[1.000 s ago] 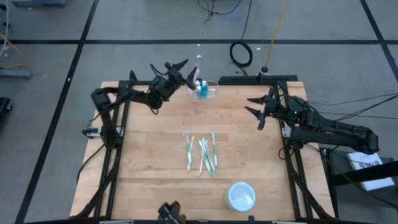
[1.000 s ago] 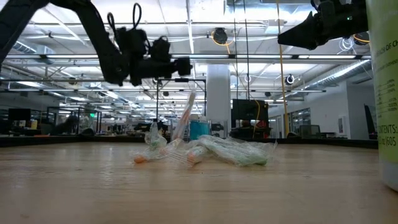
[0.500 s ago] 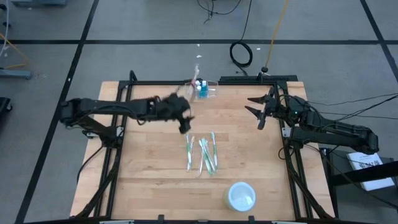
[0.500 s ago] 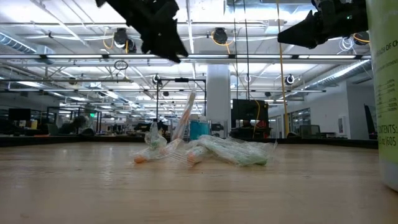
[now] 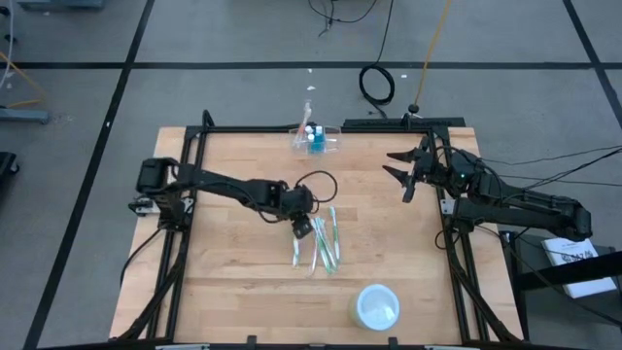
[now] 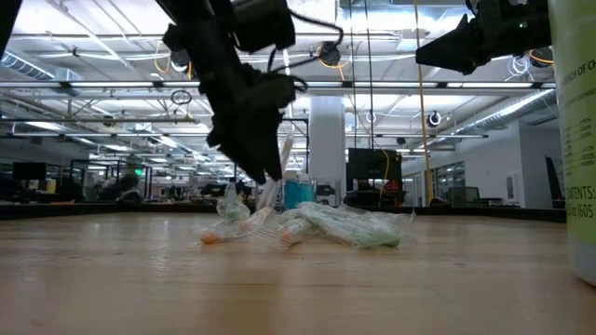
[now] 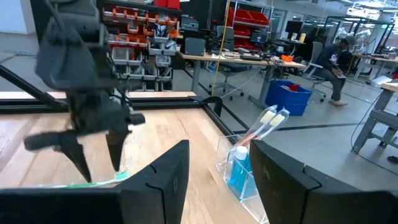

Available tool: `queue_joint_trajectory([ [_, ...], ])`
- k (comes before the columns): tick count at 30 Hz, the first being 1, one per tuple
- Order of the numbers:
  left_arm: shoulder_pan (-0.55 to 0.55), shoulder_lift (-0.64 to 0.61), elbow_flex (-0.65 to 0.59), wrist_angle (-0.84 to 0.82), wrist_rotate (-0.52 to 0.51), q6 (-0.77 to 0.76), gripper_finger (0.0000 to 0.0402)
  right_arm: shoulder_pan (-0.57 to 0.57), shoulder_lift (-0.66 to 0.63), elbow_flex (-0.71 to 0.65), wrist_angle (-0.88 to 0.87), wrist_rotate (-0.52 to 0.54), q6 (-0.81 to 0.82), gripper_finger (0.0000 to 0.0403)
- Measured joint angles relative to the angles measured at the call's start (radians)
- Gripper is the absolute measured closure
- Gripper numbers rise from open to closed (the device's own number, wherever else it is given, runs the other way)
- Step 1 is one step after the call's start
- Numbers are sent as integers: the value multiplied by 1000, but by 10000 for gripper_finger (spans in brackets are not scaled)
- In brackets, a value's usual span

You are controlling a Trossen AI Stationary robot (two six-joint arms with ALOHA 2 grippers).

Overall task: Pick & Place toothbrushing station
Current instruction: Put the orange toothbrush into the transparent organizer

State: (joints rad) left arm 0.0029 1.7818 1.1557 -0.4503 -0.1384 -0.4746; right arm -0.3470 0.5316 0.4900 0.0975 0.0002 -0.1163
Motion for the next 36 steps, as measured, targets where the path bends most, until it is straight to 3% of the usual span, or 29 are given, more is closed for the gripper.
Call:
queue_joint_trajectory([
  [16, 22, 82, 0, -74, 15, -295, 170, 2, 0, 0, 1, 0, 22, 243],
  [36, 2, 134, 4, -74, 4, -419, 173, 2, 0, 0, 0, -1, 22, 243],
])
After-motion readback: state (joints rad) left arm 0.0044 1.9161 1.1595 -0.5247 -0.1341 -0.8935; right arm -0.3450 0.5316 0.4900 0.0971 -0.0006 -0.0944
